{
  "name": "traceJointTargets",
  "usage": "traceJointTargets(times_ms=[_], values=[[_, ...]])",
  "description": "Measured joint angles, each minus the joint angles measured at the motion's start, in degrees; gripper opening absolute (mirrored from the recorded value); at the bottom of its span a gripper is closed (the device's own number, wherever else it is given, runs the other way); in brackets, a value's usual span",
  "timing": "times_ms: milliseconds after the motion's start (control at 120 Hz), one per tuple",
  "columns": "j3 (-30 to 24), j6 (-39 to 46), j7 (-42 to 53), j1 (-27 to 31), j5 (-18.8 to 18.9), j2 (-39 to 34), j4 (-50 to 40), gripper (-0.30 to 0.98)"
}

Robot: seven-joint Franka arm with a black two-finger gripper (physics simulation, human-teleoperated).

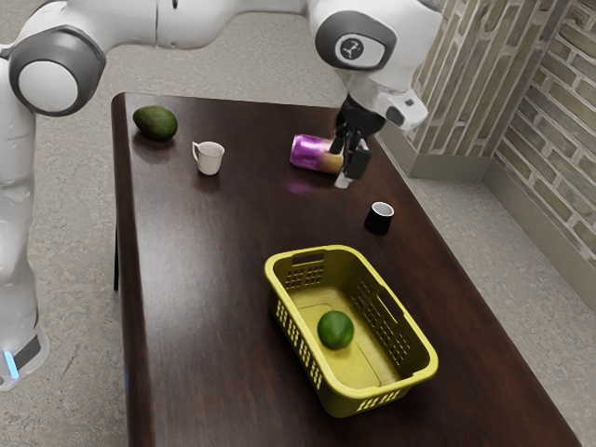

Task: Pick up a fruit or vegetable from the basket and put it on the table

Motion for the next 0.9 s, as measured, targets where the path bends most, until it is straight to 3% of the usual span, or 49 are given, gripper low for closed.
traceJointTargets(times_ms=[258, 400, 533, 900], values=[[-1.65, 7.13, 0.26, -2.86, -0.55, -0.19, -1.73, 0.69], [-1.86, 8.66, -3.42, -9.13, -5.73, 0.46, -3.69, 0.69], [-1.68, 12.45, -7.56, -9.42, -10.13, 2.23, -7.79, 0.69], [-1.60, 22.48, -16.87, -11.55, -12.32, 1.82, -16.87, 0.69]])
